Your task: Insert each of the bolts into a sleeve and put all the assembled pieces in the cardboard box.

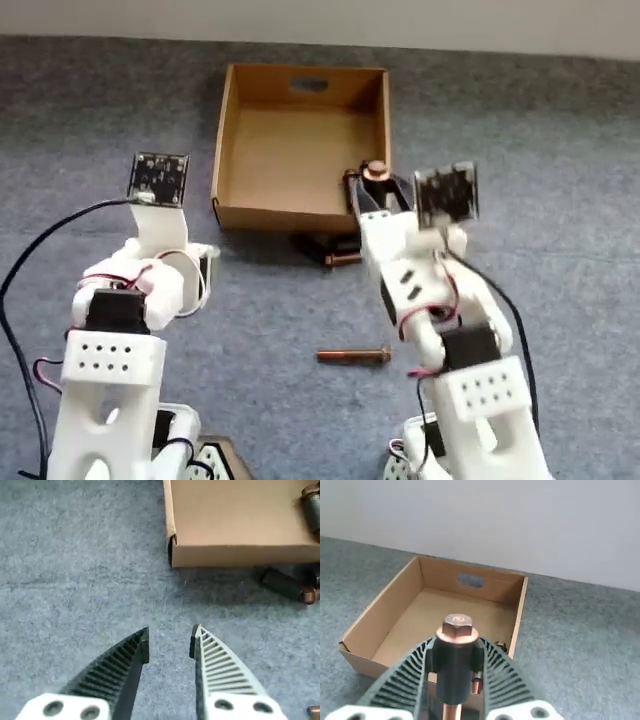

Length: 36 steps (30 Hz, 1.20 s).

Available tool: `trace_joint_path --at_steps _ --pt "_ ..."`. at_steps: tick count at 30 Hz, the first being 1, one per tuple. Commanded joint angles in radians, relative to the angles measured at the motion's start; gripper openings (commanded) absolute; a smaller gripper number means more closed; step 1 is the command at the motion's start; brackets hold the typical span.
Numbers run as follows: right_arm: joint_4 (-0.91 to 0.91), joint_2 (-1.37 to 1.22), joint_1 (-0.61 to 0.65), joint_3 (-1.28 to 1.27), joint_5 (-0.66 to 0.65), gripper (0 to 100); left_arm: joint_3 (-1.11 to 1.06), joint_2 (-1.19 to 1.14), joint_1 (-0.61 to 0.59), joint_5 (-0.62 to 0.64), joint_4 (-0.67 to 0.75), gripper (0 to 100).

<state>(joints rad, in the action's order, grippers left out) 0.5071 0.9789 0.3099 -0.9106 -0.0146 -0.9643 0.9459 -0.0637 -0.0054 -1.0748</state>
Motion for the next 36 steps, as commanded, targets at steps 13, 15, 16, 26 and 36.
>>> trace_joint_path --at_steps 13,15,16,26,36 --pt "-0.002 -0.849 -0.004 0.627 0.233 0.5 -0.346 -0.008 -0.005 -0.089 0.365 15" --pt "-0.002 -0.963 0.004 0.69 0.239 0.5 -0.374 -0.008 -0.005 -0.081 0.407 15" --pt "-0.002 -1.015 0.005 0.717 0.239 0.5 -0.378 -0.008 -0.005 -0.081 0.411 15" --pt "-0.002 -1.273 0.012 0.898 0.239 0.5 -0.383 -0.008 -0.005 -0.081 0.413 15" --pt "0.004 -1.368 0.074 0.946 0.109 0.5 -0.384 -0.008 -0.005 -0.081 0.413 15"
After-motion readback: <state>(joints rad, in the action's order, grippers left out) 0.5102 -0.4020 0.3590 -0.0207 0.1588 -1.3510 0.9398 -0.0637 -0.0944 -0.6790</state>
